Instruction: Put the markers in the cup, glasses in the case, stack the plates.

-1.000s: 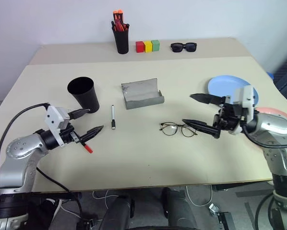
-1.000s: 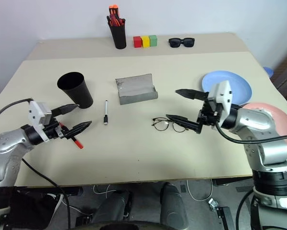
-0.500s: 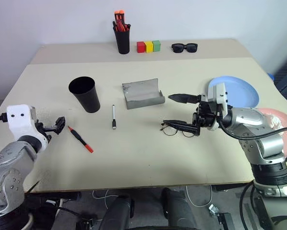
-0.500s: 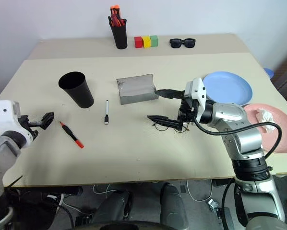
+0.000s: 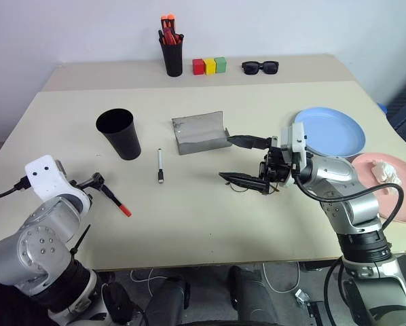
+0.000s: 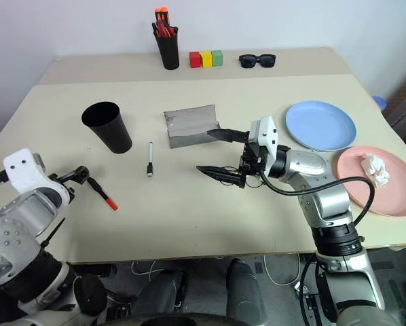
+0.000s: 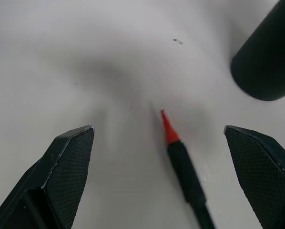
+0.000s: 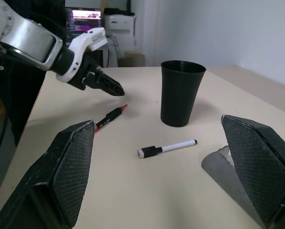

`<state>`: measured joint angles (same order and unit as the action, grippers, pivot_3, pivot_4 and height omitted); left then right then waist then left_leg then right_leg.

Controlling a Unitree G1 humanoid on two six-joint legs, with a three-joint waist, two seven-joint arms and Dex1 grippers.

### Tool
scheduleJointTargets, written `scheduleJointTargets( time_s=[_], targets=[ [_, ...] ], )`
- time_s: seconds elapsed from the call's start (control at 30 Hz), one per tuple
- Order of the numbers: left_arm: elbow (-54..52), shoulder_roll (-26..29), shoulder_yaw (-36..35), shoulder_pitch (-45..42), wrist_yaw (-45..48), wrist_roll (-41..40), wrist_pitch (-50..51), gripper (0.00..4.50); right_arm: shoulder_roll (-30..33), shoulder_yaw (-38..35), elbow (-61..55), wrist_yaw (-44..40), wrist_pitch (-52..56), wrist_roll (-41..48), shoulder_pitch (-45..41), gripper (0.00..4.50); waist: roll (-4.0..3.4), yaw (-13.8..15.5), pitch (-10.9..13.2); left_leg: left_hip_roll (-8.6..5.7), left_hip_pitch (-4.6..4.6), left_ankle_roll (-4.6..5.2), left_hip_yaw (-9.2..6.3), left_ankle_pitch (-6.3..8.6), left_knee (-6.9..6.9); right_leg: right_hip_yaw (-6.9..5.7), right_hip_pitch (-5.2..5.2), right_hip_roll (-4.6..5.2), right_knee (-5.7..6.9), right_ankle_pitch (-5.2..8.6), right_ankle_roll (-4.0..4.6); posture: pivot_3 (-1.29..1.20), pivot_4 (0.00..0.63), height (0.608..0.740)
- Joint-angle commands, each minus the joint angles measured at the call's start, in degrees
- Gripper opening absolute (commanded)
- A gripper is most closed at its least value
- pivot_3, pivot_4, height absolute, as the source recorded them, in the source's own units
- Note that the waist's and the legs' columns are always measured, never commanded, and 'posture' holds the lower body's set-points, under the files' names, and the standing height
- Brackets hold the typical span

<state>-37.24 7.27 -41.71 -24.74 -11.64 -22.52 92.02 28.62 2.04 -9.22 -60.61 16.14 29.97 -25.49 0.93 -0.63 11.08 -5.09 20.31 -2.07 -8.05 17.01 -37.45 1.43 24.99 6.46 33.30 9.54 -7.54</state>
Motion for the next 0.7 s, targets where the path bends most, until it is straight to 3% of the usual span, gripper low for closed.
scheduleJointTargets(
  time_s=[0.03,0.2,0.33,0.37,0.43,0.53,0.57,0.7],
  targets=[
    [1.6,0.8,1.9,-1.1,0.1,0.2,0.5,4.5,-0.6,-0.3,-2.9,1.2,-1.4,-0.2,0.2,4.31,0.0,0.0,0.0,0.0,0.0,0.0,0.0,0.0,0.0,0.0,0.0,0.0,0.0,0.0,0.0,0.0,0.15,0.74],
    [5.4,0.5,5.0,-0.1,-0.1,-0.9,0.5,4.5,-0.6,-0.8,-3.9,2.4,-1.9,-0.6,1.9,4.31,0.0,0.0,0.0,0.0,0.01,-0.01,0.0,0.0,0.02,0.0,0.03,0.0,0.0,0.0,0.0,0.0,0.15,0.74],
    [5.8,-1.2,4.6,0.7,-1.4,-0.7,0.5,3.27,0.1,-1.4,-3.8,3.0,-2.5,-1.1,2.8,4.35,0.0,0.0,0.0,0.0,0.01,-0.01,0.0,0.0,0.02,0.0,0.03,0.0,0.0,0.0,0.0,0.0,0.15,0.74],
    [5.9,-1.8,4.0,0.5,-1.8,-0.6,0.5,2.6,0.2,-1.5,-3.7,3.1,-2.7,-1.3,2.8,4.35,0.0,0.0,0.0,0.0,0.01,-0.01,0.0,0.0,0.02,0.0,0.03,0.0,0.0,0.0,0.0,0.0,0.15,0.74],
    [6.4,-2.7,3.3,0.1,-2.7,0.0,0.5,1.82,0.4,-1.7,-3.4,3.1,-3.0,-1.4,2.8,4.35,-0.01,0.0,0.0,0.0,0.0,-0.01,0.01,0.0,0.02,0.01,0.03,0.0,0.0,0.0,0.0,0.0,0.15,0.74],
    [6.3,-3.9,2.3,-0.4,-3.7,0.7,0.5,0.28,0.5,-1.7,-2.8,3.3,-3.7,-2.1,2.6,4.35,-0.01,0.2,0.0,0.0,-0.02,-0.01,0.0,0.0,0.0,0.0,-0.02,0.01,0.0,0.0,0.0,0.0,0.15,0.74],
    [6.2,-4.0,2.2,-0.4,-3.8,0.8,0.5,0.1,0.5,-1.7,-2.6,3.2,-3.8,-2.2,2.5,4.35,-0.01,0.1,0.0,-0.01,-0.03,-0.01,0.0,0.0,-0.01,0.0,-0.03,0.02,0.0,0.0,0.0,0.0,0.15,0.74],
    [4.4,-2.0,2.1,-0.8,-2.4,1.0,0.5,0.1,0.4,-1.7,-1.6,3.3,-4.3,-2.8,1.8,4.35,-0.01,0.0,0.0,-0.01,-0.05,-0.02,0.0,-0.01,0.01,0.0,-0.04,0.02,0.01,0.0,-0.01,0.0,0.15,0.74]
  ],
)
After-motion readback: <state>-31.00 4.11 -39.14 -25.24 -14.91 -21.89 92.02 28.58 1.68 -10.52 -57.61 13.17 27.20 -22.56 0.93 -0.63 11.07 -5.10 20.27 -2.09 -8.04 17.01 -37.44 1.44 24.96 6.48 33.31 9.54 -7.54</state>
